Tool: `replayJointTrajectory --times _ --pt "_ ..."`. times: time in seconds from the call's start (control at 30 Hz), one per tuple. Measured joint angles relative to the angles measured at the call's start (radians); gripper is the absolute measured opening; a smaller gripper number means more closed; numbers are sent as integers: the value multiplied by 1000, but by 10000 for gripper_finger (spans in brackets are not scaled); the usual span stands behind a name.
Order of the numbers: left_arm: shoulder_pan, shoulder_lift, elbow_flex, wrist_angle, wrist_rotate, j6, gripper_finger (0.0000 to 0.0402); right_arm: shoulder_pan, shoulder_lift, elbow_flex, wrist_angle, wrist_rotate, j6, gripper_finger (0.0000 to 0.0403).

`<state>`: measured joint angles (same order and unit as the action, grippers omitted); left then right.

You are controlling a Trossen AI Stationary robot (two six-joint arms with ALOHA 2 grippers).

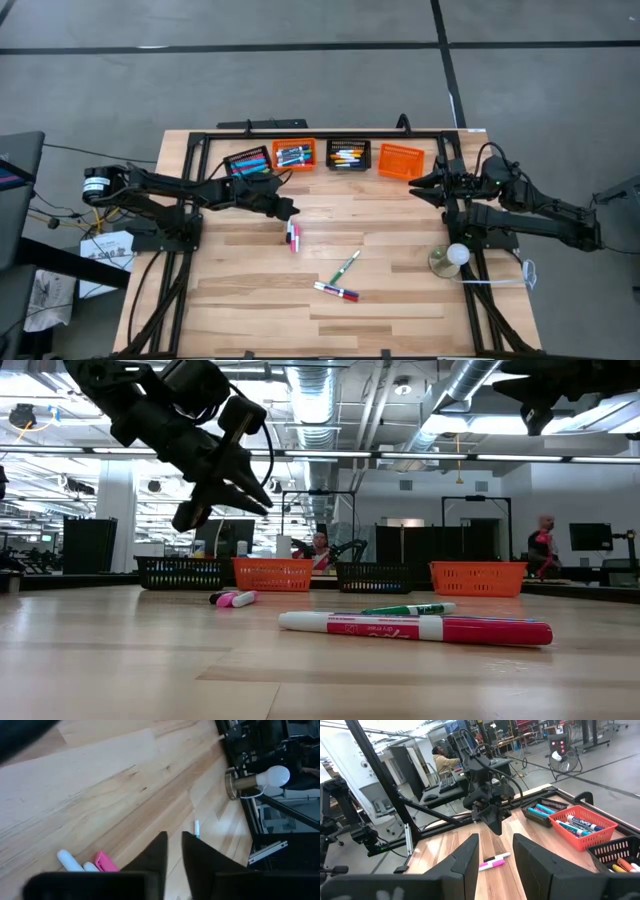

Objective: Pick & Place Markers
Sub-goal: Put the black mini highlighter pen into the right black bin

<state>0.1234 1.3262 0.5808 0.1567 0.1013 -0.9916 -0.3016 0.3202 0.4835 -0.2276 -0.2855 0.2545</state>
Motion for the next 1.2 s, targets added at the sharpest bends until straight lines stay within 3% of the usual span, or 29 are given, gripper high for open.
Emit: replayJointTrajectory --times 0.27,0.43,0.87,1.0,1.2 --pt "0 0 0 2 -43 1 173 0 0 0 0 0 0 111" --pt "0 0 0 35 -47 -1 211 0 0 0 0 0 0 111" --pt "2 0 0 52 -46 -11 219 0 0 0 0 0 0 111" --pt "-11 0 5 42 4 -56 220 0 0 0 0 0 0 111" --pt "-60 37 143 -4 27 -64 219 0 0 0 0 0 0 111"
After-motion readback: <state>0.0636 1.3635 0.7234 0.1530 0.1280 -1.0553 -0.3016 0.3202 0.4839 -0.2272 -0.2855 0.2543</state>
